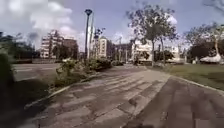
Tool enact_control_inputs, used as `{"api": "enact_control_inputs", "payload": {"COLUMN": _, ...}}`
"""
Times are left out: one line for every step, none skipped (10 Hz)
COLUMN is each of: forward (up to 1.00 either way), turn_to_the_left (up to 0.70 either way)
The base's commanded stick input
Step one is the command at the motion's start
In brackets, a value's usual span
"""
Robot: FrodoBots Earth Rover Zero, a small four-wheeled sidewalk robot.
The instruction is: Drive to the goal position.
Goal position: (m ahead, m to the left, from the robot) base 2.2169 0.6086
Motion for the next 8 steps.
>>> {"api": "enact_control_inputs", "payload": {"forward": 0.7, "turn_to_the_left": 0.0}}
{"api": "enact_control_inputs", "payload": {"forward": 0.7, "turn_to_the_left": 0.0}}
{"api": "enact_control_inputs", "payload": {"forward": 0.7, "turn_to_the_left": 0.0}}
{"api": "enact_control_inputs", "payload": {"forward": 0.7, "turn_to_the_left": 0.0}}
{"api": "enact_control_inputs", "payload": {"forward": 0.7, "turn_to_the_left": 0.0}}
{"api": "enact_control_inputs", "payload": {"forward": 0.7, "turn_to_the_left": 0.0}}
{"api": "enact_control_inputs", "payload": {"forward": 0.7, "turn_to_the_left": 0.0}}
{"api": "enact_control_inputs", "payload": {"forward": 0.7, "turn_to_the_left": 0.0}}
